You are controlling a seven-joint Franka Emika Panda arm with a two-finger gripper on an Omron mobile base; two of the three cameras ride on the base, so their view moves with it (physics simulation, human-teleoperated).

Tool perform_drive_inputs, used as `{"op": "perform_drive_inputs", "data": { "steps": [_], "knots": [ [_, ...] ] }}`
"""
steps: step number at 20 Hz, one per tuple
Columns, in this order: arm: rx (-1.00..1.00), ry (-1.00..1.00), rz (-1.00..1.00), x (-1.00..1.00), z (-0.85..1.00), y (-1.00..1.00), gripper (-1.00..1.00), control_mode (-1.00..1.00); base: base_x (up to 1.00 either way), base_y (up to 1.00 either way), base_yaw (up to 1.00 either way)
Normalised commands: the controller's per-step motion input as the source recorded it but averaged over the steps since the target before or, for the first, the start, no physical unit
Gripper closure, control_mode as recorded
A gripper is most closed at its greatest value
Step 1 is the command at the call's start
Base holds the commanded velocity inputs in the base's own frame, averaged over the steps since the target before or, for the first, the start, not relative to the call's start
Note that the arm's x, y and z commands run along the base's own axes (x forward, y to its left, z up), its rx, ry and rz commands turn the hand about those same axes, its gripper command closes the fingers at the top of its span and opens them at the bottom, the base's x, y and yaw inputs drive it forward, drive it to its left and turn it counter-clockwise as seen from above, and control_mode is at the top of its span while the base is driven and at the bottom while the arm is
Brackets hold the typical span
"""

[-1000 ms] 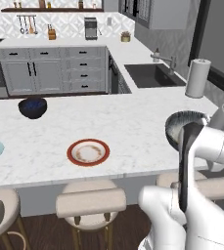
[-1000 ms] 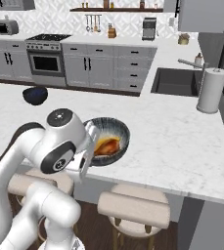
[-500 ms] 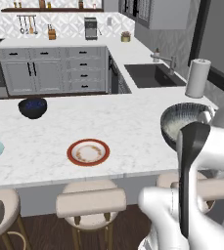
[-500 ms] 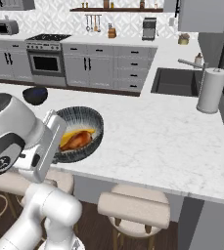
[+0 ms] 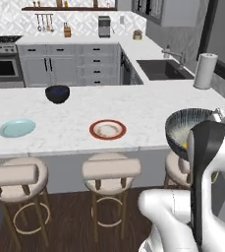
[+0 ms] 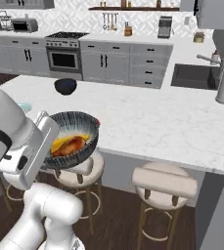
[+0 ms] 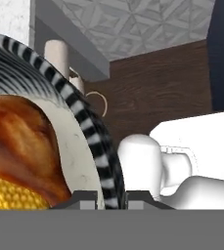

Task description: Pick the chicken drumstick and corn from their plates and place them in the bowl. Then put the bowl in the fridge.

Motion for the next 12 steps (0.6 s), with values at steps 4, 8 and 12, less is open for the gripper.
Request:
{"op": "perform_drive_inputs", "data": {
  "steps": [4,8,12],
  "knots": [
    [0.00,0.00,0.00,0.00,0.00,0.00,1.00,1.00,-0.17,0.87,0.74],
    [0.00,0.00,0.00,0.00,0.00,0.00,1.00,1.00,0.00,0.21,1.00],
    [0.00,0.00,0.00,0.00,0.00,0.00,1.00,1.00,0.06,0.54,0.82]
  ]
}}
